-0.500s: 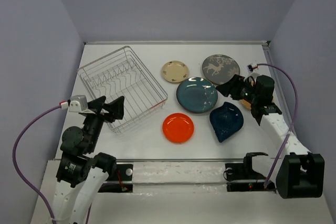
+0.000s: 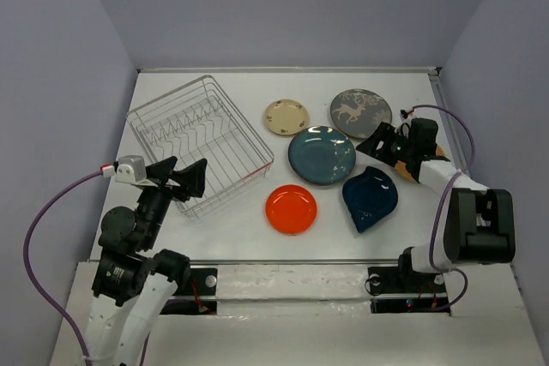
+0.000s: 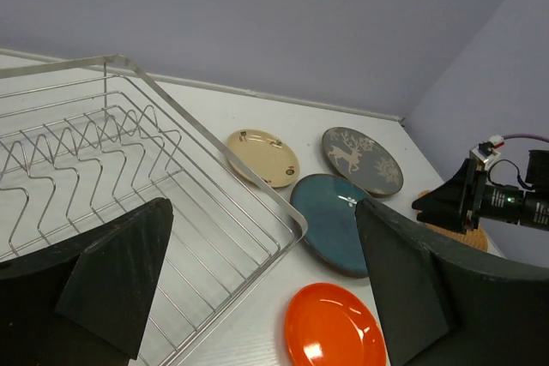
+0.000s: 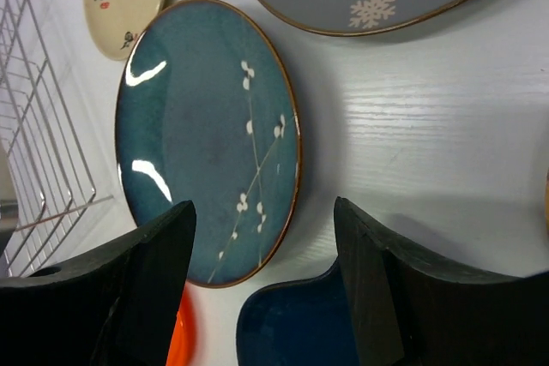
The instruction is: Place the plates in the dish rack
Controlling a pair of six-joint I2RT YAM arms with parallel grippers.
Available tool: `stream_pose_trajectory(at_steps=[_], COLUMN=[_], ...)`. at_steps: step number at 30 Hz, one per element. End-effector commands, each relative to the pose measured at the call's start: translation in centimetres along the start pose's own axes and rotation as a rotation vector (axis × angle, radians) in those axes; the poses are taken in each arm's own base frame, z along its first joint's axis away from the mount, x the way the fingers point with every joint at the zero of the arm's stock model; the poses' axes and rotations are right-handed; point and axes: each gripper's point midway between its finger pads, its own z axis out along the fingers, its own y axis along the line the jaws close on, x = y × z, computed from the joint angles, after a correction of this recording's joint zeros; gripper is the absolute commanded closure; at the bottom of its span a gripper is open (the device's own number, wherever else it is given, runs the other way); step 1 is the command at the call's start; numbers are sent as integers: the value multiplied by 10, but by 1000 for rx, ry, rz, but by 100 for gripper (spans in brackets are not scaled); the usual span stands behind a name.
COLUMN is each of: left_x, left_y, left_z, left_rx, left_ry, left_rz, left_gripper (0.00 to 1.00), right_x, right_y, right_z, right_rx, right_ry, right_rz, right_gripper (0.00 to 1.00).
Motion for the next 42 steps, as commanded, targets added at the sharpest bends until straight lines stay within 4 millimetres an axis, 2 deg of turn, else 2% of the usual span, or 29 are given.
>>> stream_pose_trajectory(at_steps=[1, 3, 5, 9, 15, 22, 27, 28, 30, 31, 33, 37, 38, 41, 42], left_x=[-5, -4, -4, -4, -3, -6, -6, -7, -8, -7, -7, -6, -6, -6, -6], left_y=[-7, -12, -12, -13, -13, -12, -12, -12, -12, -12, -12, -13, -13, -15, -16], left_z=[4, 2, 2, 2, 2, 0, -1, -1, -1, -1, -1, -1, -1, -1, 0], left_rx=[37, 68, 66, 72, 77, 70, 67, 68, 69, 66, 68, 71, 73, 81, 83], left_ry=[-24, -20, -19, -18, -16, -29, -33, -36, -38, -35, -35, -32, -31, -32, -31], left_rz=[13, 15, 15, 13, 11, 11, 10, 9, 10, 9, 8, 9, 7, 1, -9], left_gripper=[1, 1, 1, 1, 1, 1, 1, 1, 1, 1, 1, 1, 1, 1, 1], right_x=[-18, -16, -5, -1, 16, 31, 36, 38, 38, 36, 30, 1, -15, -41, -58], right_y=[1, 3, -3, -9, 3, 0, 1, -1, -3, -2, 0, 15, 30, 48, 61], right_z=[13, 19, 31, 44, 63, 77, 82, 83, 84, 83, 79, 61, 48, 26, 9], right_rx=[-25, -51, -72, -87, -154, -193, -223, -221, -213, -209, -196, -166, -181, -169, -157], right_ry=[-13, 13, 67, 106, 188, 218, 241, 249, 246, 238, 211, 99, 48, -41, -102], right_rz=[-49, -50, -32, -17, -3, 62, 86, 93, 93, 88, 73, 26, -2, -27, -48], right_gripper=[29, 30, 33, 36, 40, 49, 63, 70, 76, 84, 93, 93, 93, 93, 93])
